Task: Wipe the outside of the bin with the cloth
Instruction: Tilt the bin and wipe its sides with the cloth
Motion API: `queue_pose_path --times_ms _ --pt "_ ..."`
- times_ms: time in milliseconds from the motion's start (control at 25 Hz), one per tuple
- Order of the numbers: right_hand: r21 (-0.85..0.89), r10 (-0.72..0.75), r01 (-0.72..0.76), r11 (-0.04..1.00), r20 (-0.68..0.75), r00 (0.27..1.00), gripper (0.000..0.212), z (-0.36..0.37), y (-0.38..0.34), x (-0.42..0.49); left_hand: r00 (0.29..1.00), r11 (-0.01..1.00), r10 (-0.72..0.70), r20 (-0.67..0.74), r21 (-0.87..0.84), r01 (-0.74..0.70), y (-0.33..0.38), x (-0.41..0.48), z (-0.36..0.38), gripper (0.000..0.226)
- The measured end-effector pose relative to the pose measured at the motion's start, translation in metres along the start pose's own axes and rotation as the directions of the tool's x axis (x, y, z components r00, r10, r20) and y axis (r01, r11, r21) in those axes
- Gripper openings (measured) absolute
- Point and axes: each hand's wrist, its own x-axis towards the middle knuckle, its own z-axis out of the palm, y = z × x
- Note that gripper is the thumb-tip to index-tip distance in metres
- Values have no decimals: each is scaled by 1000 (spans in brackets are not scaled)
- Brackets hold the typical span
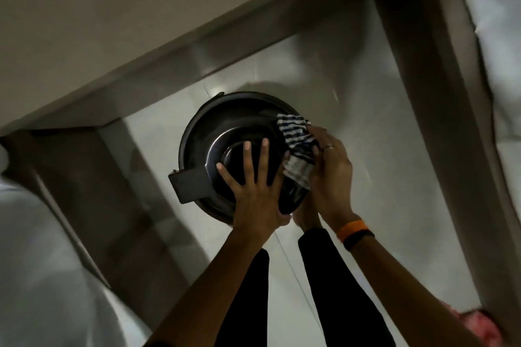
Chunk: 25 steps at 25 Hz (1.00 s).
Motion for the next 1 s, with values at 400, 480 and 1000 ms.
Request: queue_pose_path --times_ms 400,480,1000 --pt "447 223 -254 858 121 967 34 -14 13 23 994 995 -96 -54 -26 94 32 -4 2 138" --pt "507 248 -278 816 126 960 34 -22 18 31 979 979 -193 -73 -87 186 33 2 -17 135" --pt "146 -274 240 960 295 915 61 98 -8 -6 786 465 -611 95 -761 453 -62 13 -91 131"
